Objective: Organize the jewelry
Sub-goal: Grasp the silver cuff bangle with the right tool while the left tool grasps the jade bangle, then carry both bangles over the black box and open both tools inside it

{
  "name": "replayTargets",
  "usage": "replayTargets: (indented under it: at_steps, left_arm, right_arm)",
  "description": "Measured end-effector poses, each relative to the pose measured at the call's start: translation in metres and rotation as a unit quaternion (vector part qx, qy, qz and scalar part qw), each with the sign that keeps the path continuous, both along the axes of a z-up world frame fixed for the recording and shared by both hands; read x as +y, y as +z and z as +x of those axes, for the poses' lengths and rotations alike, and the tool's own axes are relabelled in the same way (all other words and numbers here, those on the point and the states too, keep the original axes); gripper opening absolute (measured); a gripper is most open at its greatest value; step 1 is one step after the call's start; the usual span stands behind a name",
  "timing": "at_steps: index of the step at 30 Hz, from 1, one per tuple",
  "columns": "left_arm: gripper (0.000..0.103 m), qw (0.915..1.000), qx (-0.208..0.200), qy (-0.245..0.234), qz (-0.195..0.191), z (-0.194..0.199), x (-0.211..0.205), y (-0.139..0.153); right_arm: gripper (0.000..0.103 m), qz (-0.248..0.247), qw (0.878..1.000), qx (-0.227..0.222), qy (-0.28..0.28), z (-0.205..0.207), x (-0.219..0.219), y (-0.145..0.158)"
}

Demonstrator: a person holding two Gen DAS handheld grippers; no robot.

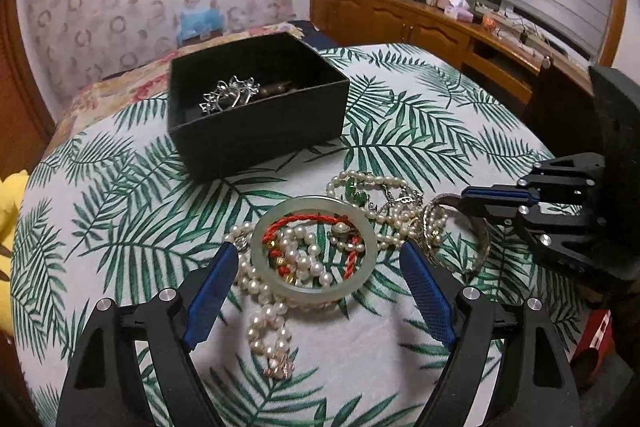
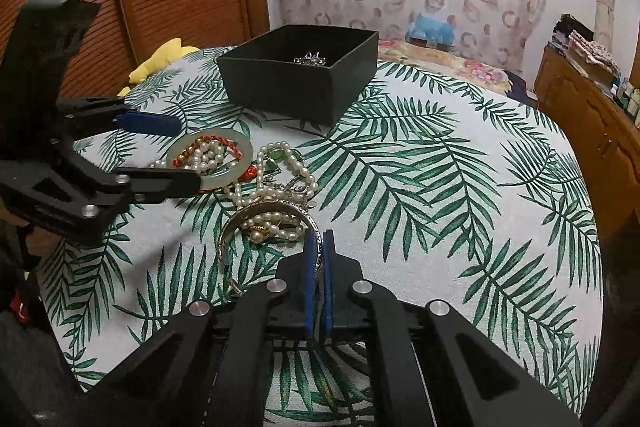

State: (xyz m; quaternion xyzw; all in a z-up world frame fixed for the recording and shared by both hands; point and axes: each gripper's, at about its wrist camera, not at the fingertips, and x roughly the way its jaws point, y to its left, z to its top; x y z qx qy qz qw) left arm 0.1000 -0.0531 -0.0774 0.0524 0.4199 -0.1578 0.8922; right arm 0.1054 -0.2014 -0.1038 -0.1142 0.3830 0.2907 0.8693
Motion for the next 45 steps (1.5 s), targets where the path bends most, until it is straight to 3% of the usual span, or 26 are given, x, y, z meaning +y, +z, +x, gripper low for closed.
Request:
replayTargets:
  at_steps: [11,13,28,45]
  left_arm:
    - [0.079,0.9995,0.024,0.003,0.019,0.018,-0.002,-0.010]
    - [0.072,0.9995,0.019,0.001,0.024,0.016,-0.003,-0.010]
    - [0.069,0.9990,-0.031,0.018,-0.026,-0.020,0.011,0.018]
    - [0.069,0.9981,-0.047,0.019,-0.035,-0.034,0.011,0.026]
  right_arm:
    - [0.004,-0.003,1.000,0.001,-0.007,0.002,0.001,-0.001]
    - [0.004,-0.003,1.000,0.002,-0.008,0.002,0.001,-0.002]
    - [0.005,-0.005,1.000,0.005,-0.010,0.004,0.001,-0.003]
    - [0.007,-0.026,1.000,0.008,0.000,0.006,0.008,-0.007]
